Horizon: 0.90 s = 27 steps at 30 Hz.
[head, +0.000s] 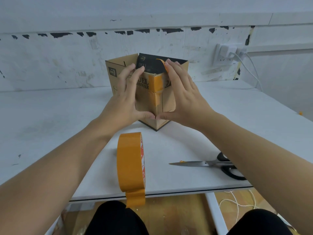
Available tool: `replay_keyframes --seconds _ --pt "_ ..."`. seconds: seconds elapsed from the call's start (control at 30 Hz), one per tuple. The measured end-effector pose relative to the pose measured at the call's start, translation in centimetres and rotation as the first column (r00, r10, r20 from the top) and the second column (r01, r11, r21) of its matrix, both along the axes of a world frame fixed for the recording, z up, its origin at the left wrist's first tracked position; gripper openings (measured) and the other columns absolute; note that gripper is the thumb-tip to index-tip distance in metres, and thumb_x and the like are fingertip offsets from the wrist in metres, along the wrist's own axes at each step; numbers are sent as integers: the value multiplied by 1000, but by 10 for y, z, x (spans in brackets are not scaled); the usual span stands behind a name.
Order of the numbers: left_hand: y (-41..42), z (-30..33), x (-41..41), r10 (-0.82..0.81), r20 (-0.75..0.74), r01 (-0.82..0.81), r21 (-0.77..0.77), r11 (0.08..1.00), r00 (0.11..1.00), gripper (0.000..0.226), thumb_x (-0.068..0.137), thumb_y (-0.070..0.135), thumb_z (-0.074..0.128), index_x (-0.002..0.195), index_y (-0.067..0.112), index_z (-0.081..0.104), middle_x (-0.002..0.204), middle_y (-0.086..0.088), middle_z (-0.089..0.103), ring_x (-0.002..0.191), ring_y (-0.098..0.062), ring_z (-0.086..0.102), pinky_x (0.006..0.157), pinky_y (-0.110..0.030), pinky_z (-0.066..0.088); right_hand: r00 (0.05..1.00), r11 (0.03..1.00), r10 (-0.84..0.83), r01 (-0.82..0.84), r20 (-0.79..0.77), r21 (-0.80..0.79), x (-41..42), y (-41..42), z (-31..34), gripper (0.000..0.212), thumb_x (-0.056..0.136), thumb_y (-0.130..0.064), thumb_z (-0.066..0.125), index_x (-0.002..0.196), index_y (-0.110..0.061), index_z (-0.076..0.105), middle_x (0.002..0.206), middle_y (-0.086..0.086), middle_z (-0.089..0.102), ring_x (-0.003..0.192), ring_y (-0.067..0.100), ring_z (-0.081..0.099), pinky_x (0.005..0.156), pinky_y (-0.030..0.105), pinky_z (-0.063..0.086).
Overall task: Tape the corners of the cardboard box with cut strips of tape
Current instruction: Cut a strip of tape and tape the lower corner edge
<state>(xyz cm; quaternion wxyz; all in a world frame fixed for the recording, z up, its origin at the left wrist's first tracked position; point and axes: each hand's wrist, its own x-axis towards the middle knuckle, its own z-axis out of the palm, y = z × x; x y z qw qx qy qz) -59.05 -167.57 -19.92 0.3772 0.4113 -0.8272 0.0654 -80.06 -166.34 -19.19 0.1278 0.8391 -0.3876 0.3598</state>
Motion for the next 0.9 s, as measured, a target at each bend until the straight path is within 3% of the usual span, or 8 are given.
replay_keyframes --seconds 0.17,0.23,0.3,0.37,0.47,0.6,0.7,0.9 --pt "10 8 7 7 4 -8 43 999 1000 100 76 62 61 150 37 -1 158 -2 -2 137 -10 24 90 -40 51 949 990 129 -142 289 25 -5 18 16 66 94 -31 57 147 -2 29 151 10 34 142 17 29 115 28 27" --pt "17 18 10 -4 -78 7 33 999 997 95 80 56 63 150 37 2 156 0 5 108 -3 51 80 -18 48 859 978 156 -204 487 47 -8 30 22 43 99 -21 49 141 -11 44 137 0 53 130 9 46 107 20 36" --pt "26 26 12 -44 -210 45 -2 999 977 82 83 47 66 149 26 21 142 5 28 72 -3 54 64 -5 41 742 939 150 -314 653 140 -9 44 23 29 100 -18 47 126 -22 60 115 3 68 109 17 61 96 31 48" --pt "37 31 9 -80 -348 112 72 991 934 64 84 47 63 138 22 40 122 12 49 59 -3 52 56 -5 40 684 890 139 -404 716 213 -7 55 21 24 99 -16 50 111 -26 68 100 18 70 97 34 62 86 44 50" --pt "52 32 -1 -126 -447 254 238 937 886 56 81 50 62 130 26 48 112 12 60 55 -5 53 57 -13 47 659 817 143 -500 739 288 -1 67 12 22 97 -10 53 106 -18 71 96 0 75 93 14 69 75 17 51" --pt "63 30 -9 -141 -462 337 374 864 875 36 77 48 69 108 32 64 96 8 69 74 -34 62 61 -32 55 645 771 144 -549 751 323 6 76 -1 24 95 -6 54 104 -20 71 88 -6 75 84 6 69 69 10 47" --pt "64 23 -9 -129 -487 365 429 827 864 25 72 45 69 91 29 69 75 12 70 61 -8 62 56 -17 51 661 750 126 -551 740 365 9 78 -8 24 95 -7 55 105 -20 72 85 -9 75 81 2 68 68 9 47" --pt "59 28 -3 -99 -402 301 477 826 910 22 72 47 65 83 28 69 63 16 64 54 -3 57 51 -14 47 668 717 8 -523 744 461 19 78 -8 19 95 -16 55 97 -26 72 83 -8 76 78 7 71 61 7 48"
